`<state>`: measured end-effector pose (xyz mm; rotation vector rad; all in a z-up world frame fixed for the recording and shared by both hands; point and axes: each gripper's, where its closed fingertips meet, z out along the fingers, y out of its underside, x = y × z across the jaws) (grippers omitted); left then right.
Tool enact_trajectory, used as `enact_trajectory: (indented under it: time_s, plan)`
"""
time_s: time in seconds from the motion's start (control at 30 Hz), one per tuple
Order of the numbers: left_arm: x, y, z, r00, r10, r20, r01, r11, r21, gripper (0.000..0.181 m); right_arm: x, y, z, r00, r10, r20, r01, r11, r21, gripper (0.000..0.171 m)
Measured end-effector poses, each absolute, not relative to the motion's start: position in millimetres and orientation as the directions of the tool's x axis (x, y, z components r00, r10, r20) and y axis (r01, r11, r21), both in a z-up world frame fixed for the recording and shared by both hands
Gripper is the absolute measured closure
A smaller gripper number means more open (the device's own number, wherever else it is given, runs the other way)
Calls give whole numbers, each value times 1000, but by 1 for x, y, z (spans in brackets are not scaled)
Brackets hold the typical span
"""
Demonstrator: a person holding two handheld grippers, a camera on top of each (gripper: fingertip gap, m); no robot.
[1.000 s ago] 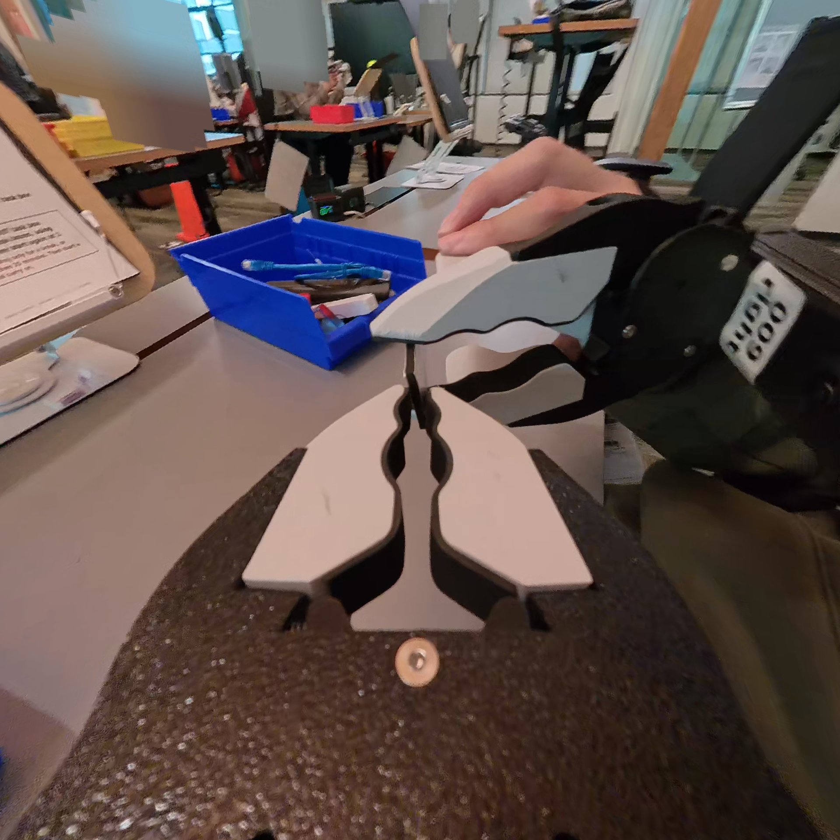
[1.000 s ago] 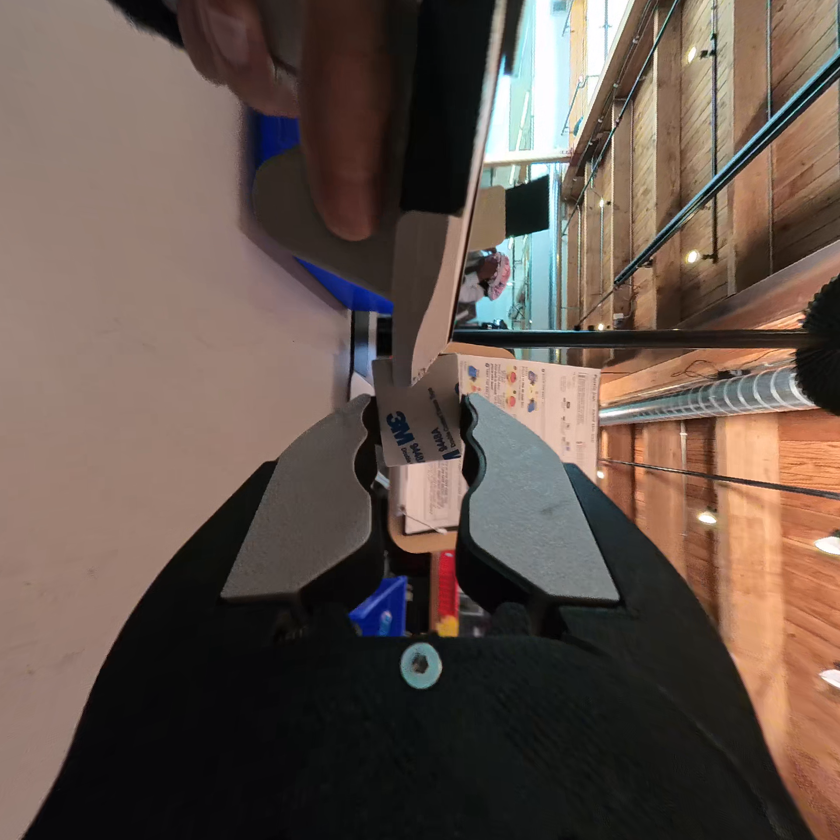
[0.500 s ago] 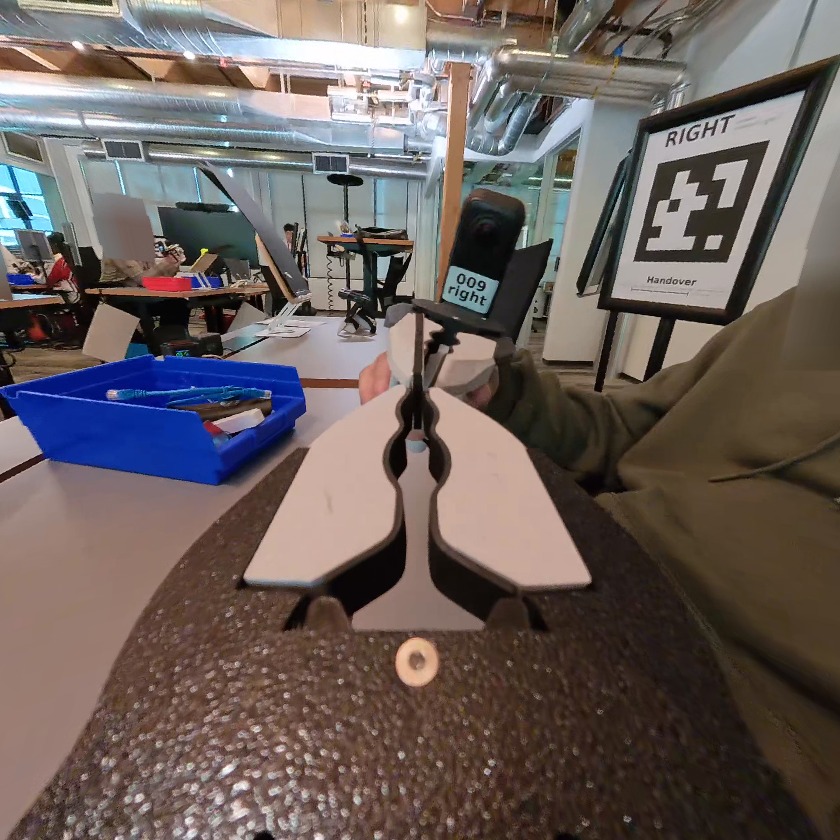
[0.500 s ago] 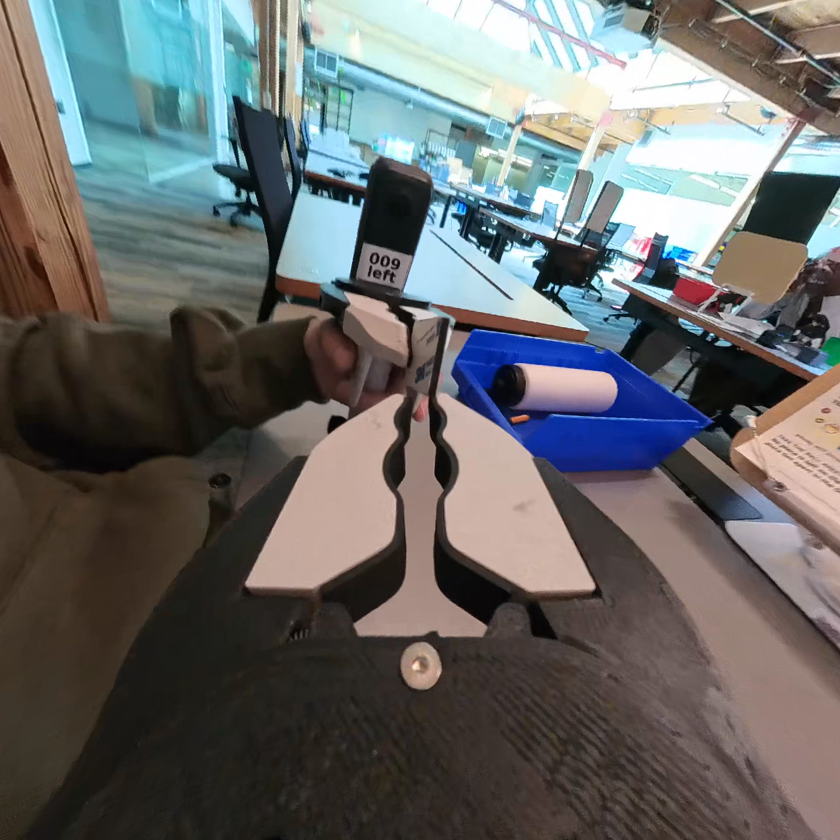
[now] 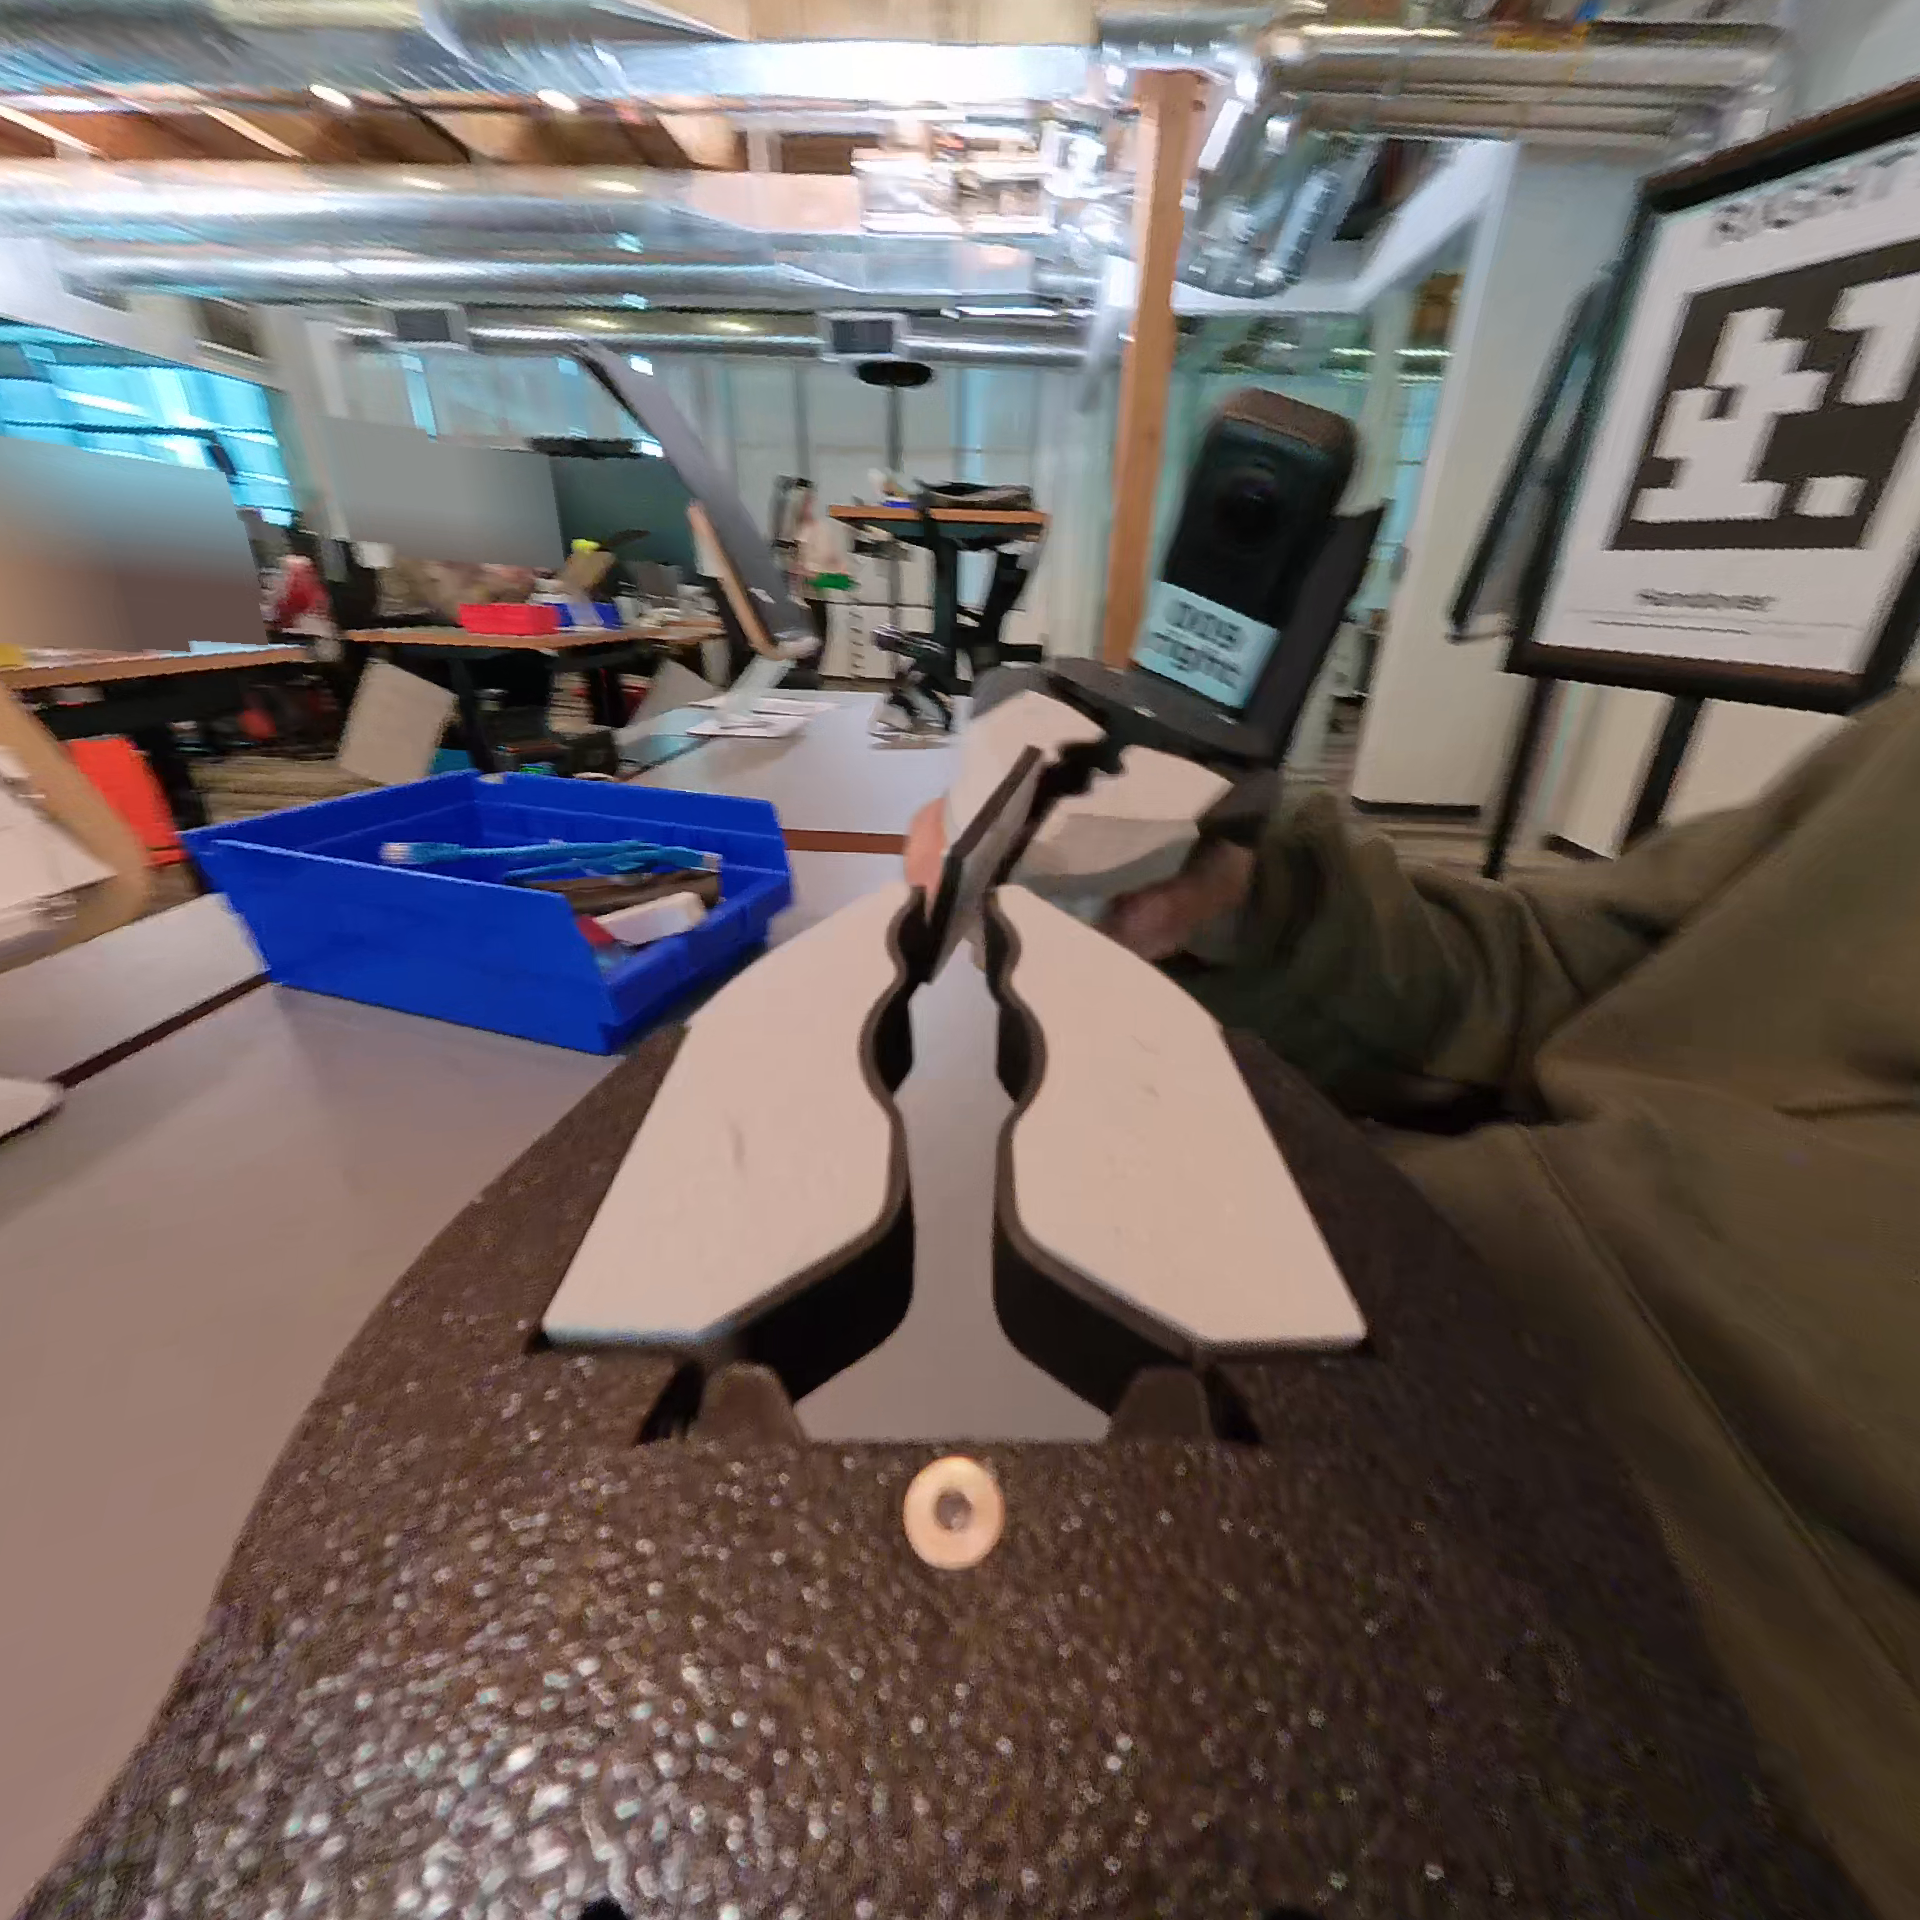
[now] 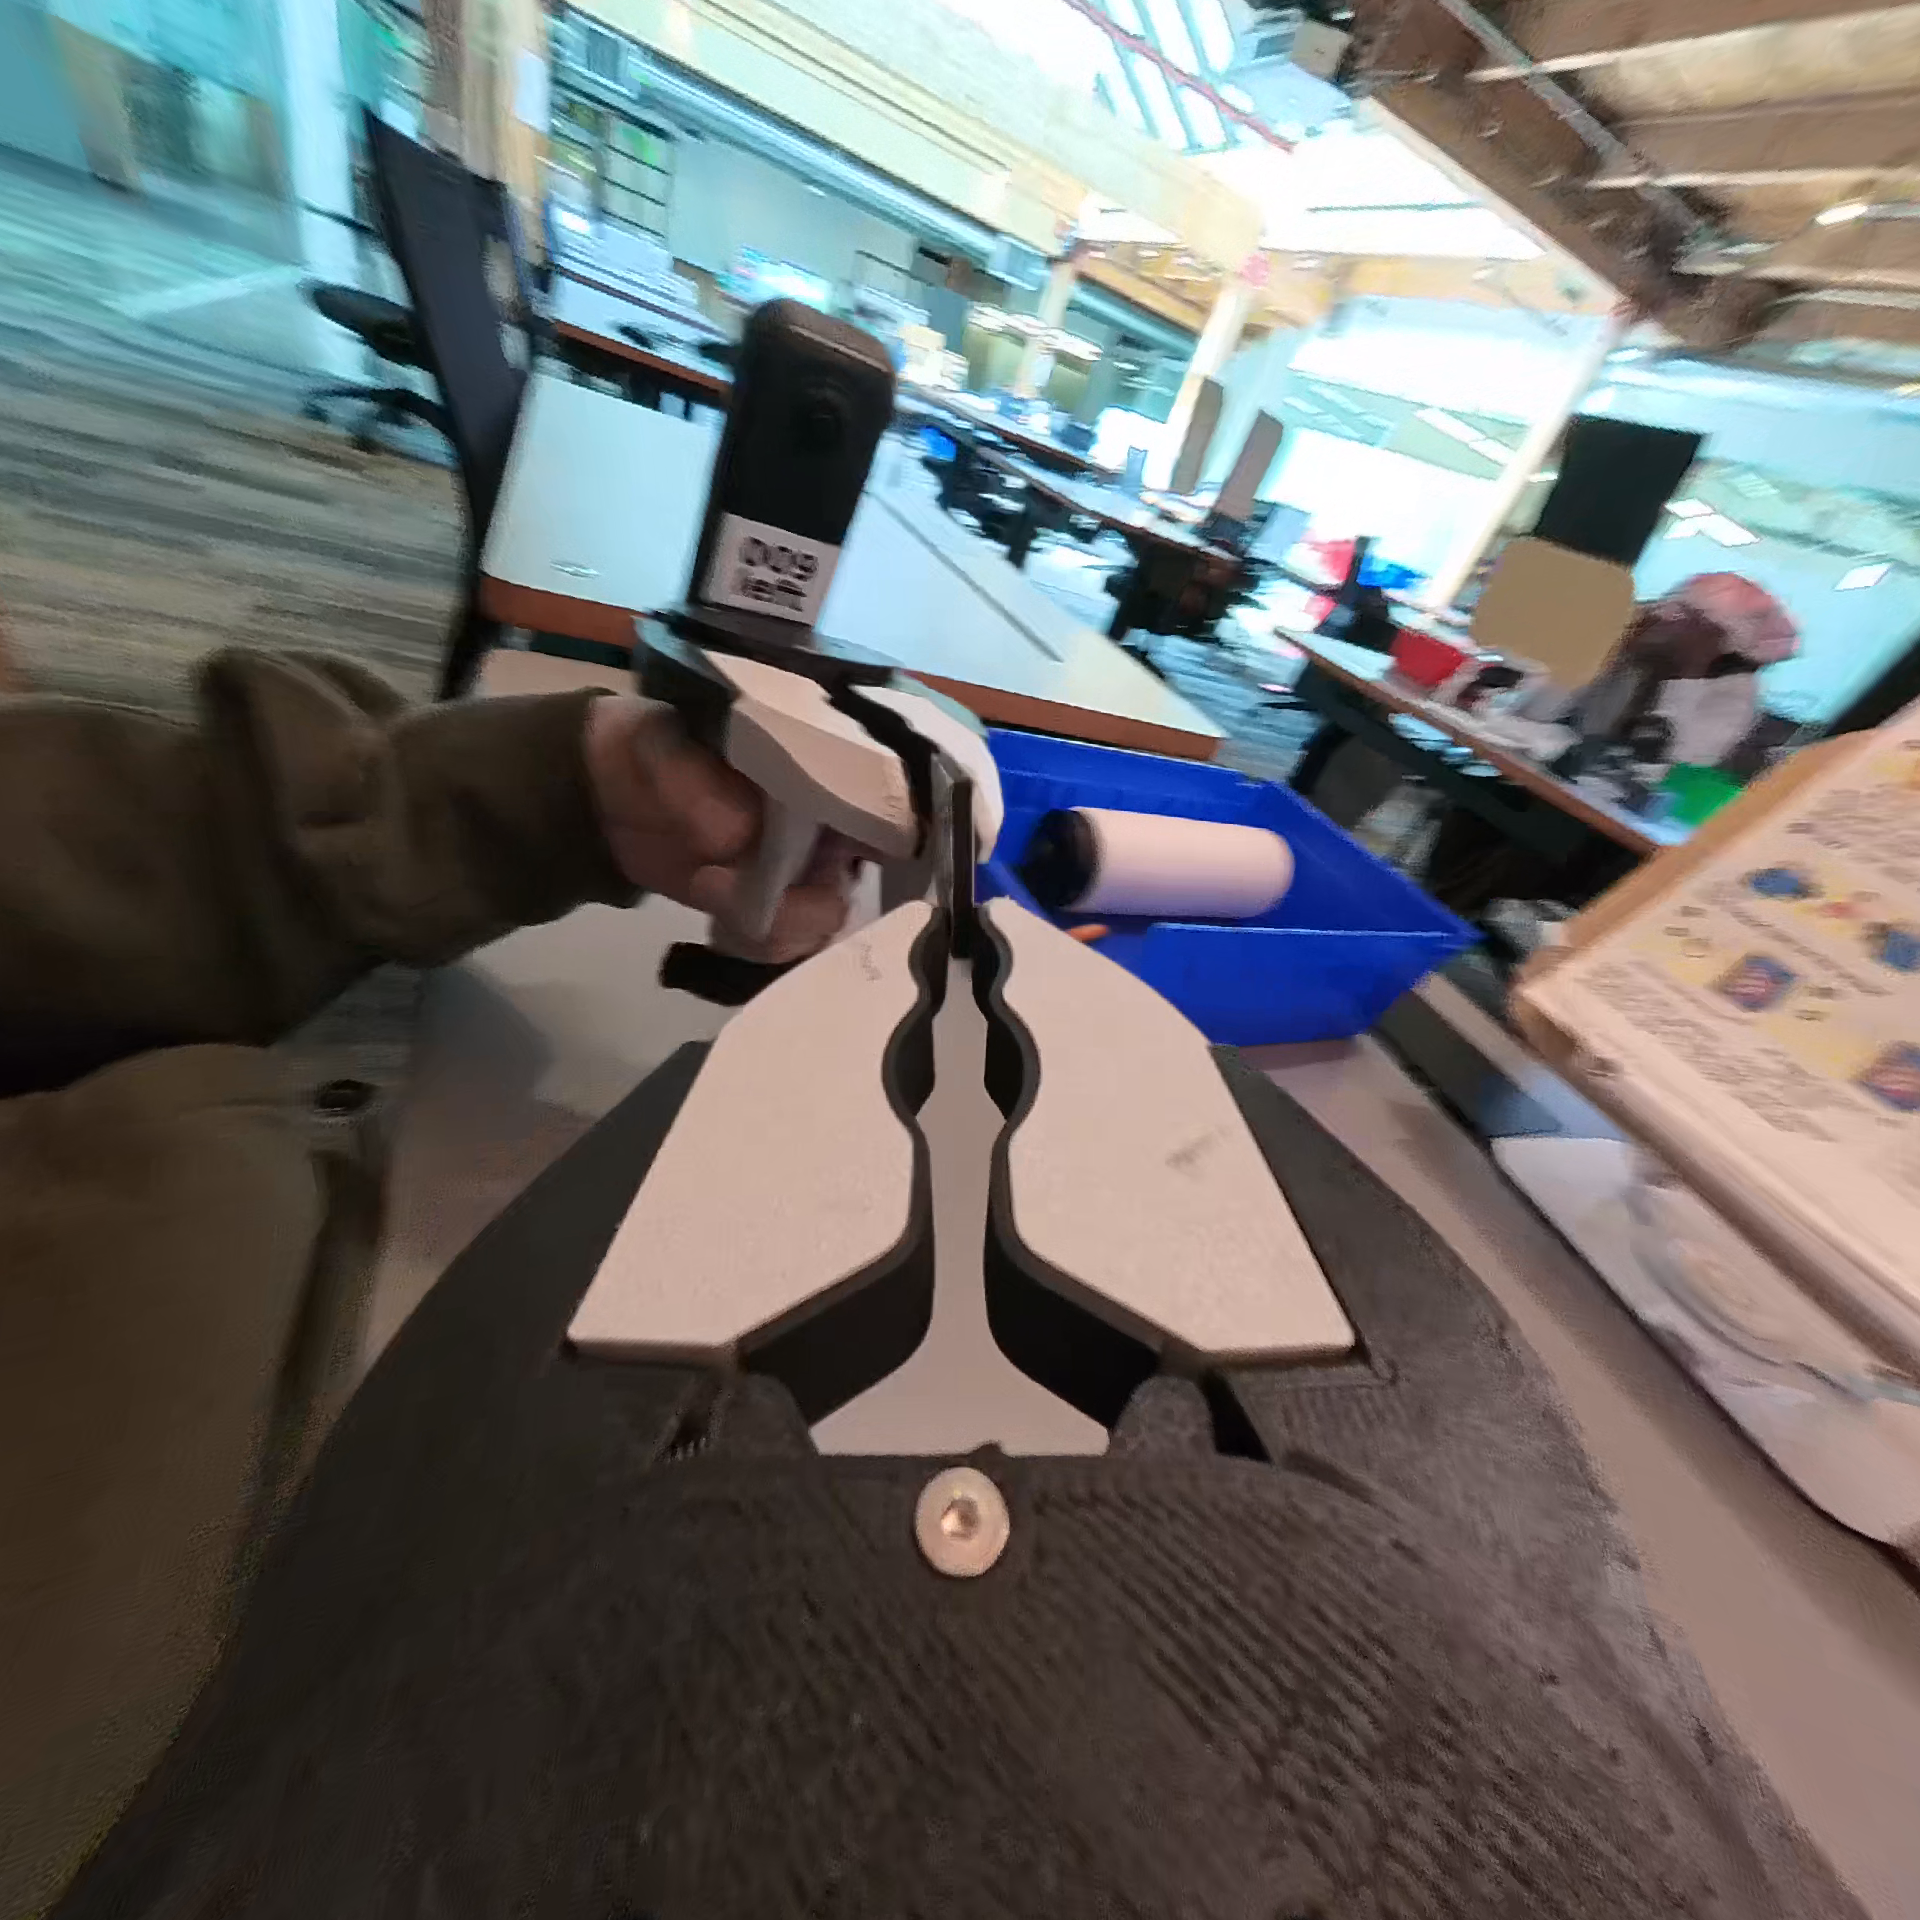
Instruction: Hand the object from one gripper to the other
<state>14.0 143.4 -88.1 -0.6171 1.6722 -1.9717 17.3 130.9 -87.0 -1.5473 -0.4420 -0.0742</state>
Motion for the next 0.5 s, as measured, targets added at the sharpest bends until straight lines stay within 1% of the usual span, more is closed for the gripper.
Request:
enact_trajectory:
  time_s: [0.03, 0.13, 0.2, 0.27, 0.3, 0.4, 0.5]
  plan:
    - [20, 147, -86, -747, -664, 38, 79, -145, -986, 162, 24, 134, -86, 921, 150, 360, 359, 34, -933, 168]
    - [36, 153, -80, -624, -781, 43, 95, -130, -987, 148, 50, 138, -83, 845, -142, 516, 516, -40, -856, 167]
    - [45, 151, -77, -548, -836, 17, 101, -87, -991, 139, 58, 136, -80, 752, -255, 608, 607, -94, -789, 168]
    - [50, 147, -74, -480, -877, -16, 113, -44, -993, 129, 60, 136, -80, 693, -301, 655, 648, -139, -749, 168]
    - [52, 143, -73, -458, -888, -33, 119, -24, -993, 129, 58, 136, -80, 683, -309, 662, 655, -143, -742, 168]
    - [60, 146, -74, -361, -932, -41, 117, -2, -993, 129, 56, 137, -82, 689, -300, 660, 650, -146, -745, 168]
    - [61, 145, -76, -358, -933, -24, 123, -21, -992, 136, 56, 138, -83, 693, -301, 655, 645, -148, -750, 168]
